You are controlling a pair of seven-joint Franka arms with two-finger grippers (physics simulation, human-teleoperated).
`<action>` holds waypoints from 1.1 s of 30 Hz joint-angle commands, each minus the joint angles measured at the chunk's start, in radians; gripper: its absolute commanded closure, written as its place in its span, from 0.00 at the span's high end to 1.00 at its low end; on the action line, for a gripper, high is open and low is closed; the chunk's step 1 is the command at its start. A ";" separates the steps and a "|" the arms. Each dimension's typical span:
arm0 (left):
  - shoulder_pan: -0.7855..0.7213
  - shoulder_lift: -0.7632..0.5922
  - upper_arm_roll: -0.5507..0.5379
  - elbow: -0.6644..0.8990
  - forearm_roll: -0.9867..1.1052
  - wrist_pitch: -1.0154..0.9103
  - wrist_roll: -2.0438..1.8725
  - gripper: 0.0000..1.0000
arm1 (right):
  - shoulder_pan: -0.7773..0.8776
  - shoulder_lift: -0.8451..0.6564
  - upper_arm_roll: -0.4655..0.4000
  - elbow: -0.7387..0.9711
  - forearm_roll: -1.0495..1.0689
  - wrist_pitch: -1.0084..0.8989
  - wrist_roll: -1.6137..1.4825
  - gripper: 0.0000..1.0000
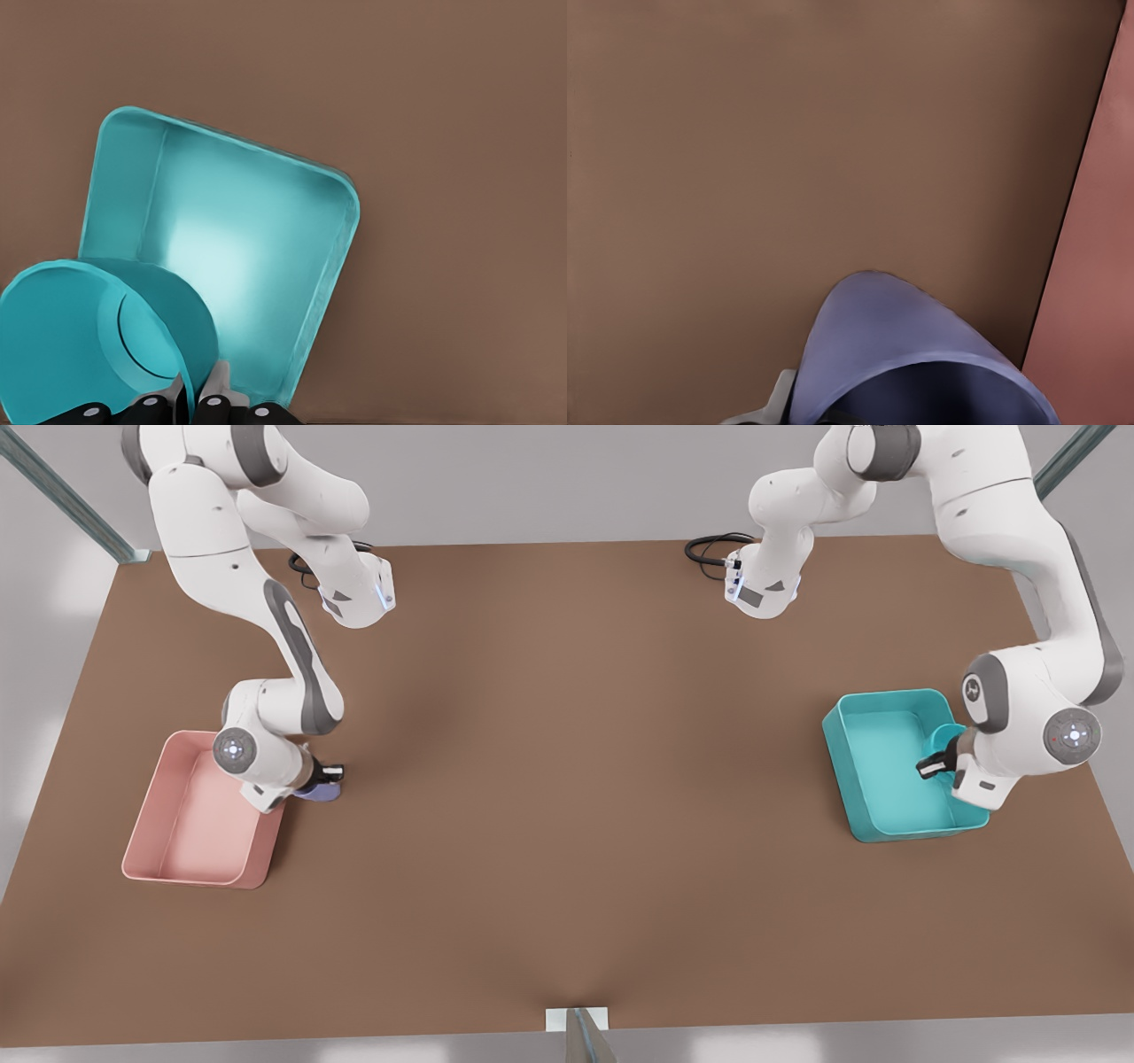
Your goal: Put the bowls and cups in different boxes
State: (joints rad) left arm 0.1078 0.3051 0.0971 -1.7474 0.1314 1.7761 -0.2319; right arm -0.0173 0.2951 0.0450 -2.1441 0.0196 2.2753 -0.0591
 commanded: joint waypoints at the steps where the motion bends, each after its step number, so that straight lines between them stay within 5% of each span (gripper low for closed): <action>1: -0.002 0.009 0.012 -0.064 -0.024 0.063 0.017 0.21 | -0.004 -0.007 0.001 0.068 -0.010 -0.120 0.004 0.21; 7: 0.013 0.060 0.029 -0.205 -0.026 0.266 0.017 0.21 | -0.035 -0.037 -0.011 0.408 -0.035 -0.281 -0.274 0.21; 11: 0.047 0.112 0.029 -0.216 -0.026 0.339 0.019 0.21 | -0.052 -0.025 -0.076 0.458 -0.159 -0.330 -0.280 0.21; 16: 0.049 0.155 0.029 -0.216 -0.026 0.379 0.019 0.21 | -0.072 0.199 -0.136 0.559 -0.145 -0.283 -0.303 0.21; 17: 0.049 0.160 0.029 -0.216 -0.026 0.379 0.019 0.35 | -0.090 0.232 -0.134 0.559 -0.136 -0.240 -0.301 0.21; 18: 0.047 0.158 0.029 -0.216 -0.026 0.375 0.019 0.94 | -0.092 0.260 -0.134 0.559 -0.121 -0.212 -0.301 0.21; 19: 0.047 0.154 0.029 -0.215 -0.024 0.365 0.019 1.00 | -0.092 0.280 -0.134 0.558 -0.109 -0.189 -0.301 0.21; 23: 0.010 -0.055 0.020 -0.101 -0.053 -0.047 0.020 1.00 | -0.110 0.325 -0.134 0.553 -0.098 -0.148 -0.301 0.21; 26: -0.022 -0.106 -0.128 0.155 -0.091 -0.351 0.101 1.00 | -0.130 0.349 -0.134 0.549 -0.101 -0.134 -0.304 0.21; 30: -0.033 -0.130 -0.180 0.301 -0.096 -0.471 0.192 1.00 | -0.133 0.354 -0.132 0.544 -0.099 -0.143 -0.303 0.21; 31: -0.042 -0.107 -0.195 0.328 -0.093 -0.471 0.192 1.00 | -0.133 0.354 -0.132 0.543 -0.101 -0.145 -0.304 0.83; 32: -0.037 -0.098 -0.201 0.341 -0.092 -0.471 0.189 1.00 | -0.133 0.352 -0.131 0.541 -0.101 -0.145 -0.320 1.00; 33: -0.030 -0.098 -0.200 0.354 -0.093 -0.471 0.186 1.00 | -0.131 0.351 -0.131 0.541 -0.102 -0.146 -0.321 1.00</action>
State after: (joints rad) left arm 0.0685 0.2032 -0.0990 -1.4070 0.0378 1.4593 -0.1436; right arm -0.1496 0.6477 -0.0859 -1.6033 -0.1201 2.1275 -0.2833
